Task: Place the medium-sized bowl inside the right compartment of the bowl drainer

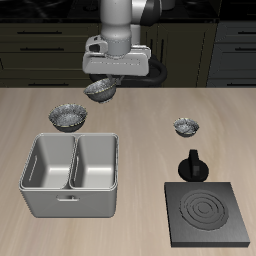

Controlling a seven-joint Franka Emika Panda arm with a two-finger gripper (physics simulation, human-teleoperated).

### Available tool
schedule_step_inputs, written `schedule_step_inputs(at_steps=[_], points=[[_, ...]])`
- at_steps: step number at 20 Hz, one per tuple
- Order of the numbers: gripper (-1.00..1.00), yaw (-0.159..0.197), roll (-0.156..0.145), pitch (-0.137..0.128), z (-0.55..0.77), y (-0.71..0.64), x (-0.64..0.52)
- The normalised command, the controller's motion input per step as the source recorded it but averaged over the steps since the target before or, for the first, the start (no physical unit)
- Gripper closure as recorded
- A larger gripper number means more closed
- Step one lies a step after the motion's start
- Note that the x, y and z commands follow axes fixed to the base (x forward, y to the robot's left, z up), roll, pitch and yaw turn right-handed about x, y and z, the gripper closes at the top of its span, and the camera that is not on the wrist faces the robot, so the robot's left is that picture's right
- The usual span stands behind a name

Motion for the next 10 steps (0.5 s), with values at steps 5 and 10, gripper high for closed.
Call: schedule_step_inputs(at_steps=[5,10], points=[[1.00,0.008,-0.037,-0.027,0.25,-0.22,0.15],[1.00,-0.021,-0.039,-0.028,0.43,-0.27,0.18]])
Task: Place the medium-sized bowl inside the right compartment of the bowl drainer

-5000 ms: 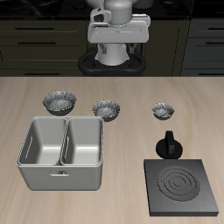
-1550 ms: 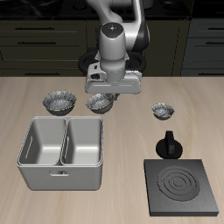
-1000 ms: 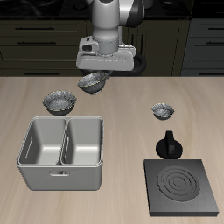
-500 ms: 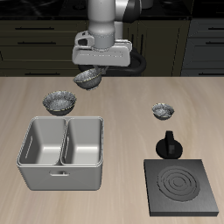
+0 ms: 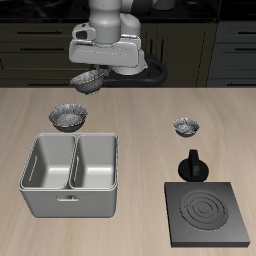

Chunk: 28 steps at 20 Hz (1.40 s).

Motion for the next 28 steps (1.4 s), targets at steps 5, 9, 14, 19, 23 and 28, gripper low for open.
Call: schedule_step_inputs(at_steps=[5,9,14,19,23,28], points=[[1.00,-0.007,-0.024,-0.007,0.28,-0.17,0.25],[1.00,-0.006,-0.013,0.014,0.13,-0.18,0.25],[1.00,-0.016,-0.015,0.017,0.11,-0.17,0.33],[1.00,-0.004,-0.019,0.008,0.17,-0.24,0.36],[1.00,0.001,-0.026,0.023,0.16,-0.23,0.38],[1.00,0.004,-0.001,0.033,0.09,-0.10,0.30]])
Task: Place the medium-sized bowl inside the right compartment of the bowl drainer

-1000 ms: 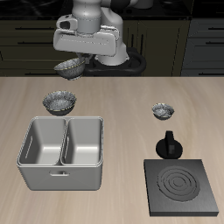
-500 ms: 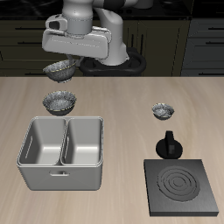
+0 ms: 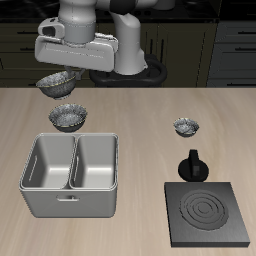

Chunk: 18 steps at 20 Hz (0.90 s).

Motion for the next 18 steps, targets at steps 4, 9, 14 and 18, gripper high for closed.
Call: schedule_step_inputs(at_steps=[4,9,14,18], points=[[1.00,0.017,0.018,0.022,0.10,-0.05,0.35],[1.00,0.012,-0.026,0.011,0.02,-0.05,0.29],[1.00,0.029,-0.012,0.007,0.03,-0.01,0.30],[1.00,0.012,0.001,0.000,0.11,0.00,0.34]])
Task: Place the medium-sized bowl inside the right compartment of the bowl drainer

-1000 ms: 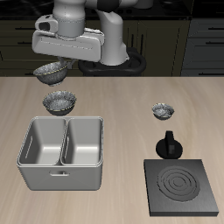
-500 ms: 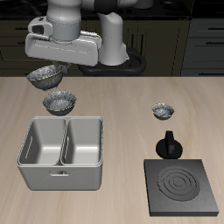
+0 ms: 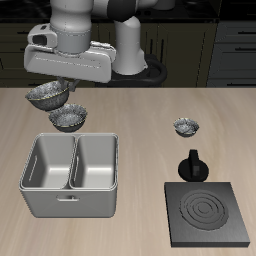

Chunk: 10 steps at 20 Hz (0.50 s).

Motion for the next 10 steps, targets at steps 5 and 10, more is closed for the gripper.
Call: schedule_step_inputs(at_steps=[5,10], points=[[1.00,0.022,0.040,0.014,0.00,0.07,0.34],[1.00,-0.008,0.007,0.015,-0.05,0.01,0.25]])
